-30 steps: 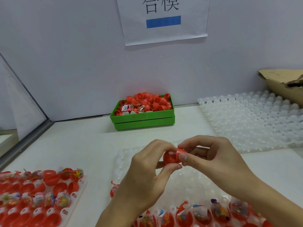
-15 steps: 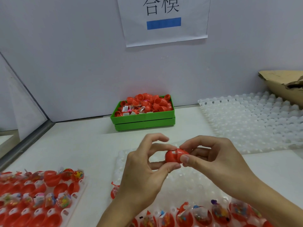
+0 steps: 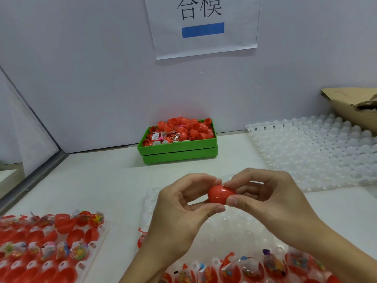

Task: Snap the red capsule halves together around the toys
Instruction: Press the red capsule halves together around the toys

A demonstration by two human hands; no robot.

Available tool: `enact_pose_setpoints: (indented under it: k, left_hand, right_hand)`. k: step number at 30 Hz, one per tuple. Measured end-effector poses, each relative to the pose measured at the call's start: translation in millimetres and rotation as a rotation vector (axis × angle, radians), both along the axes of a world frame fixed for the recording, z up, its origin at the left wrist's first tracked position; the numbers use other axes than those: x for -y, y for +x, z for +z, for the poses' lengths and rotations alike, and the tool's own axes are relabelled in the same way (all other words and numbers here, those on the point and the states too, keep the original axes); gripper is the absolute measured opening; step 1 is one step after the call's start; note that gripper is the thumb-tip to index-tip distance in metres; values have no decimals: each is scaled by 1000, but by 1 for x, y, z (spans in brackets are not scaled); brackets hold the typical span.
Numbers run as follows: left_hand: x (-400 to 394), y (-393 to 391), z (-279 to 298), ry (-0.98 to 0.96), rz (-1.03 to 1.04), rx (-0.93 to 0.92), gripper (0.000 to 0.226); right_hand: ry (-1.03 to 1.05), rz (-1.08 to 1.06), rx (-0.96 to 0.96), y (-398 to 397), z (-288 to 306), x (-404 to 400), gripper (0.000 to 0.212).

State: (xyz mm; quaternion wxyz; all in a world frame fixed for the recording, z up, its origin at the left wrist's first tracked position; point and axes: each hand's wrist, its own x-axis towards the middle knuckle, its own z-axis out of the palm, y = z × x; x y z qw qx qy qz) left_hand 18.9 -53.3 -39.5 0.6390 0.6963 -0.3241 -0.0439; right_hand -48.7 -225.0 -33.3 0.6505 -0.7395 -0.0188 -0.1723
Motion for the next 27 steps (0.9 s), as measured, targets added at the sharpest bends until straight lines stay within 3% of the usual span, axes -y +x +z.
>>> enact_pose_setpoints:
  k: [6, 14, 27]
  left_hand:
    - [-2, 1, 3, 20, -22, 11, 38]
    - [-1, -2, 7, 11, -2, -20, 39]
    - [-4, -3, 12, -43, -51, -63, 29]
  right_hand:
    - [16, 69, 26, -1, 0, 1, 31]
    - [18, 70, 105, 1, -1, 1, 22]
    - [46, 55, 153, 3, -6, 1, 24]
